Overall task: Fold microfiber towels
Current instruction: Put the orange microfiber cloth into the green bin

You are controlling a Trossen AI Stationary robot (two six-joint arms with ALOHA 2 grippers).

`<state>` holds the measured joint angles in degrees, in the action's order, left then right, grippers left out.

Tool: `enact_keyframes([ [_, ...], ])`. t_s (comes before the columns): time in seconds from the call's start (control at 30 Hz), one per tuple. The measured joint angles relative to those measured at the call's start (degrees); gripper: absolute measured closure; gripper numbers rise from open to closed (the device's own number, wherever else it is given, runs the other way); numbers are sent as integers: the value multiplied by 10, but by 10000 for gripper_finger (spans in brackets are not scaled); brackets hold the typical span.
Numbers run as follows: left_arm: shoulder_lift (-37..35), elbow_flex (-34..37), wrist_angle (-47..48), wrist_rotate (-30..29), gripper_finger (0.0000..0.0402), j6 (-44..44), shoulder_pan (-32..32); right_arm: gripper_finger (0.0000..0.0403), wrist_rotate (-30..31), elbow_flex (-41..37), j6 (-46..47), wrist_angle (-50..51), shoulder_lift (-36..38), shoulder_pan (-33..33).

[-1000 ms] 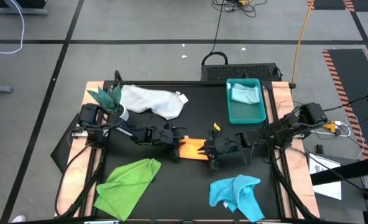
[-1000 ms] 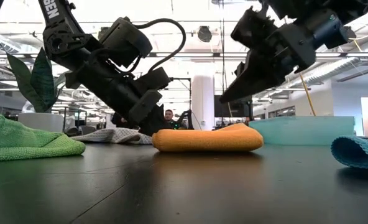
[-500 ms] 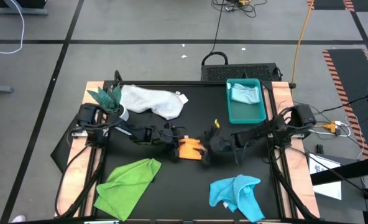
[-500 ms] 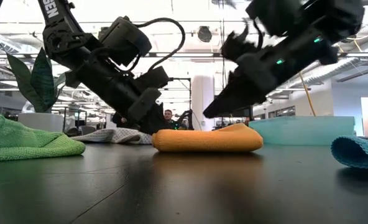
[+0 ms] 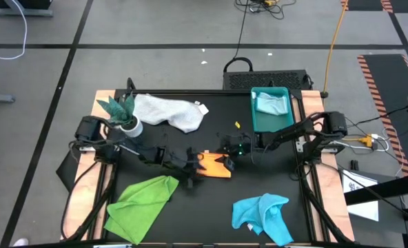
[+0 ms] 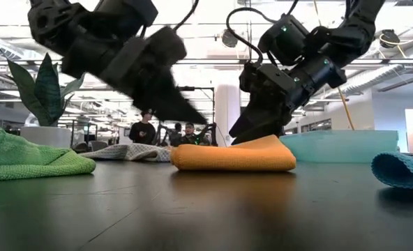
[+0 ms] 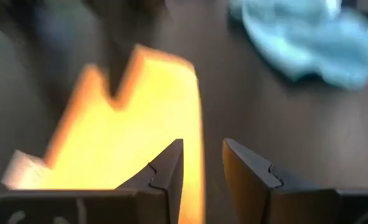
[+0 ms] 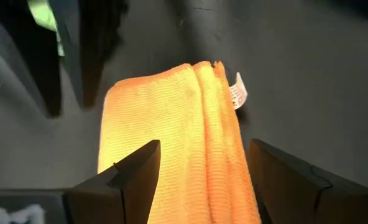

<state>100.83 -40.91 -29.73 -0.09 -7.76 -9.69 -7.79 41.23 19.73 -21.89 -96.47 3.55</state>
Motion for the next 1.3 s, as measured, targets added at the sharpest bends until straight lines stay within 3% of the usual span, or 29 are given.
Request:
enact_keyframes([
  [0.43,31,1,16,-80,287,-18,-14,173,-45,51,-23,-14,-98,6],
  [0.6,31,0,35,-103,287,-20,-12,232,-43,54,-26,21,-99,13],
  [0.83,12,0,24,-113,286,-13,-12,376,-43,53,-75,36,-97,9],
  [0.97,-24,0,67,-137,287,-10,-21,387,-41,52,-100,70,-76,-3],
  [1.3,-92,0,242,-326,287,-51,-63,396,160,50,-146,308,131,-64],
])
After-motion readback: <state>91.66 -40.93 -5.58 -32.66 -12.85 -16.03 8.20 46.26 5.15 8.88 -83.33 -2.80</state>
